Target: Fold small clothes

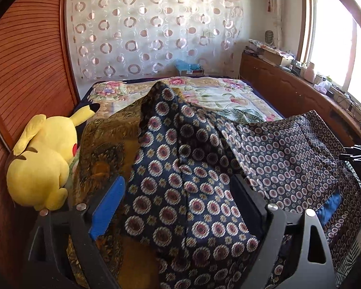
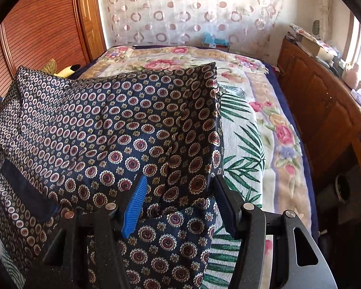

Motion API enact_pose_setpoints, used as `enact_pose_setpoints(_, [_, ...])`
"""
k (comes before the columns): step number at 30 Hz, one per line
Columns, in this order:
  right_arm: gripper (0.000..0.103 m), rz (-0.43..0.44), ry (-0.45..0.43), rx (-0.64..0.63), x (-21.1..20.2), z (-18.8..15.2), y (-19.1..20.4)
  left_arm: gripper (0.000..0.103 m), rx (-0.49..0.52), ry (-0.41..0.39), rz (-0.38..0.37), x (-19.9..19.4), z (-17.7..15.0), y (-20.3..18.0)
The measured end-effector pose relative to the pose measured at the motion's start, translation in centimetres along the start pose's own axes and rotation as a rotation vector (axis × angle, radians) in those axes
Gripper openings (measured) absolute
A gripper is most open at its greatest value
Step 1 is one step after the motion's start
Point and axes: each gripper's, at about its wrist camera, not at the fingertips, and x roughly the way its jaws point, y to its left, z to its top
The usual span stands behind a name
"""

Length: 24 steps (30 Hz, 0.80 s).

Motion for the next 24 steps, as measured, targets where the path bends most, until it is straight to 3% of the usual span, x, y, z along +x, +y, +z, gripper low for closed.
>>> enact_pose_setpoints(6, [0.049,0.01,0.014,-0.005,0.3,-0.2,-0.3,0.089,-0.029,0.004,0.034,-0.9,-1.8,1.2])
enact_pose_setpoints(9, [0.035,0.017,0.023,-0.023,0.7,-0.1,0.3,0.084,-0.05,0.021,0.046,-1.1,-2.7,2.0])
enact_pose_setpoints(11, [0.009,0.041,0.024,-0.036,0.8,-0.1,0.4,0.073,-0.076,0.031,0.042,-1.1,-3.3,2.5])
enact_pose_setpoints(13, [0.006,0.063,0.015,-0.05,0.5,0.0,0.6,0.056,-0.094,0.034,0.035,-1.2,-3.7,2.9])
enact_pose_setpoints(15, [0.004,0.094,-0.01,-0.05,-0.1,0.5,0.8,0.052,-0.112,0.031,0.028,-1.3,-3.9,3.1])
enact_pose_setpoints(24, [0.003,0.133,-0.144,-0.03,-3.8,1.8,0.7,0.05,-0.099,0.025,-0.004,-0.7,-3.2,2.4])
